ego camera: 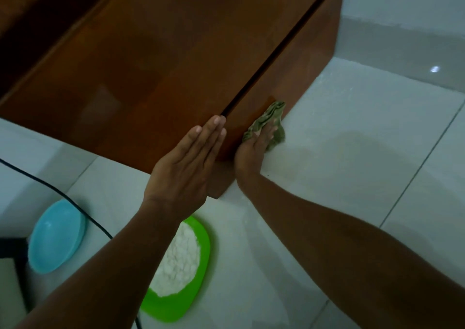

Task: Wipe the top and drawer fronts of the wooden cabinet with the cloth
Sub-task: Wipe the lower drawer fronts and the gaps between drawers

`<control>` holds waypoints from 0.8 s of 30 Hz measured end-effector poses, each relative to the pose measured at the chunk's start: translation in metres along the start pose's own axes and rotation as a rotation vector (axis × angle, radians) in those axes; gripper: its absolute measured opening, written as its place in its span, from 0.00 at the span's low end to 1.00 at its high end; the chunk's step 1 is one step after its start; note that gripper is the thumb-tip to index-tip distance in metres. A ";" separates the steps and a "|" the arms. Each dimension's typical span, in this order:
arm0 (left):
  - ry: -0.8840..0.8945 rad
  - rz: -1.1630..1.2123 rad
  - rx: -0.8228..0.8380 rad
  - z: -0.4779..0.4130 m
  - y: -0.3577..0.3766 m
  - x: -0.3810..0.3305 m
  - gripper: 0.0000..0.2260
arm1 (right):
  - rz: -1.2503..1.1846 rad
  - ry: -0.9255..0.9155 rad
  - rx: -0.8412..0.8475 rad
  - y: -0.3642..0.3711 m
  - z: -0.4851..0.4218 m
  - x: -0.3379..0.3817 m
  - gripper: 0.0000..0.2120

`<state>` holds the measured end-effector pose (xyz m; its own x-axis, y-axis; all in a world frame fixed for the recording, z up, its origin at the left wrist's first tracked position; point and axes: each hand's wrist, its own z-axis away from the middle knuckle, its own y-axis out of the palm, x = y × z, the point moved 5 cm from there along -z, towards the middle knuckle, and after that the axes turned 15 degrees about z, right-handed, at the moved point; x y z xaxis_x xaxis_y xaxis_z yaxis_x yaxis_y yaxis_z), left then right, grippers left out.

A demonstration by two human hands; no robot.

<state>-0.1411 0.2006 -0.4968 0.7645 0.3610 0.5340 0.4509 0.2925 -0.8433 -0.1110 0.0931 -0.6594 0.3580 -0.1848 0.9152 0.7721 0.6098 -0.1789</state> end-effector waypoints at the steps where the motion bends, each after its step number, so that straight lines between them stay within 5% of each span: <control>1: -0.005 0.011 -0.003 -0.002 0.000 -0.001 0.32 | -0.005 0.008 -0.016 -0.004 -0.010 0.004 0.25; 10: 0.009 0.016 -0.040 -0.015 0.004 -0.012 0.29 | -0.013 0.067 -0.138 -0.052 -0.115 0.049 0.30; 13: 0.012 0.034 -0.046 -0.014 0.004 -0.012 0.29 | 0.006 0.034 -0.175 -0.077 -0.133 0.070 0.25; 24: -0.021 0.426 0.100 -0.016 -0.013 -0.013 0.30 | 0.265 0.095 -0.149 -0.146 -0.155 0.109 0.20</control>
<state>-0.1492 0.1777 -0.4936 0.8628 0.4853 0.1420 0.0500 0.1975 -0.9790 -0.1037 -0.1357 -0.5895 0.5993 -0.1102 0.7929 0.7114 0.5277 -0.4643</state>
